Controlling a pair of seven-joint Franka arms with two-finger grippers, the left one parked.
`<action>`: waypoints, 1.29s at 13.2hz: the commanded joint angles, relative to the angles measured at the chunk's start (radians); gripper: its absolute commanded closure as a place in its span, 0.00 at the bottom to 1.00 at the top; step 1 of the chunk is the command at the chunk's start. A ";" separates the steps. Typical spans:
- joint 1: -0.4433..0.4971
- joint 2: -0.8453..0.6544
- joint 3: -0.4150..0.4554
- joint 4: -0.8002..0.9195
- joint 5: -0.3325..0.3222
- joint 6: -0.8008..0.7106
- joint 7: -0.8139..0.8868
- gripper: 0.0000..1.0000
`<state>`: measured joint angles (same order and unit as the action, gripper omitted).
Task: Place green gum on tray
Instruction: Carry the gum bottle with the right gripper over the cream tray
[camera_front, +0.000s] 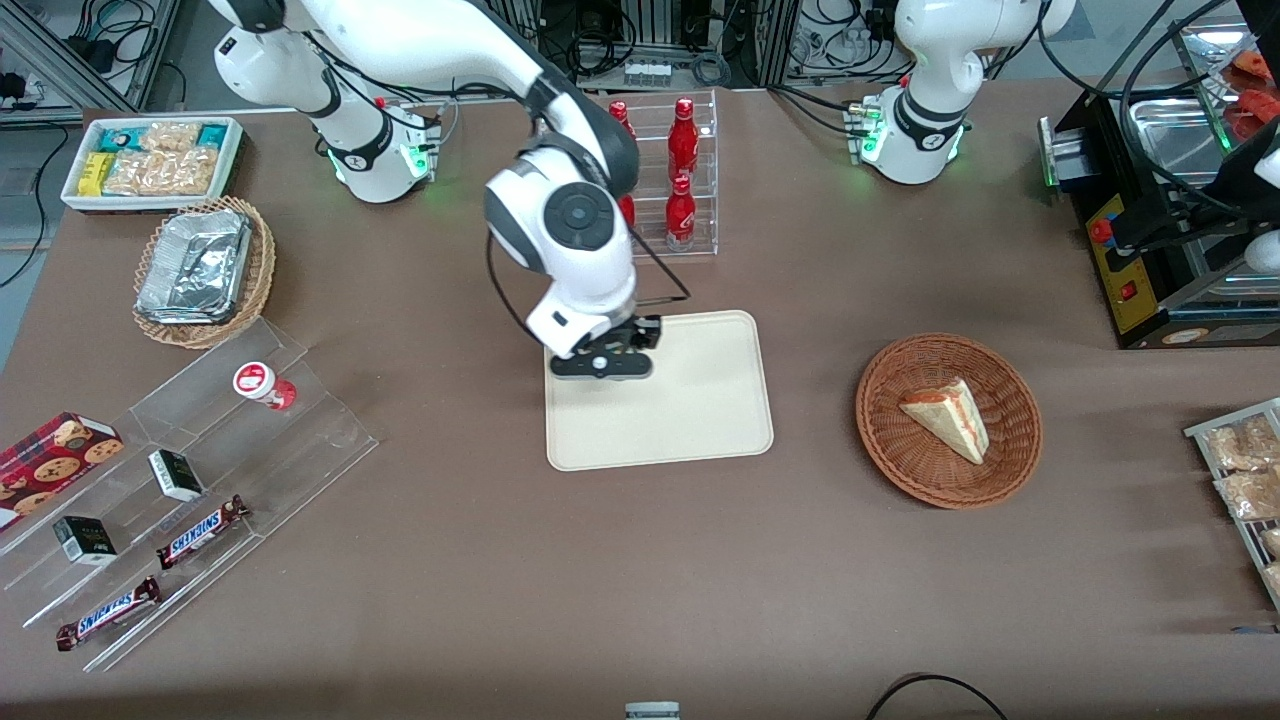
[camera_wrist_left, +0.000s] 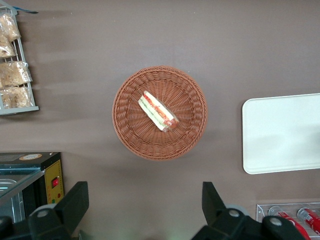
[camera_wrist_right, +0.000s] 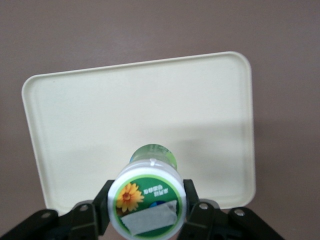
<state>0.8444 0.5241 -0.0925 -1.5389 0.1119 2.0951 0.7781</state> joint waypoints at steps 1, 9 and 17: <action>0.030 0.074 -0.012 0.053 0.038 0.048 0.012 1.00; 0.071 0.171 -0.013 0.036 0.040 0.157 0.018 1.00; 0.097 0.223 -0.013 0.025 0.038 0.204 0.018 1.00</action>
<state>0.9241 0.7249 -0.0937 -1.5327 0.1246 2.2860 0.7942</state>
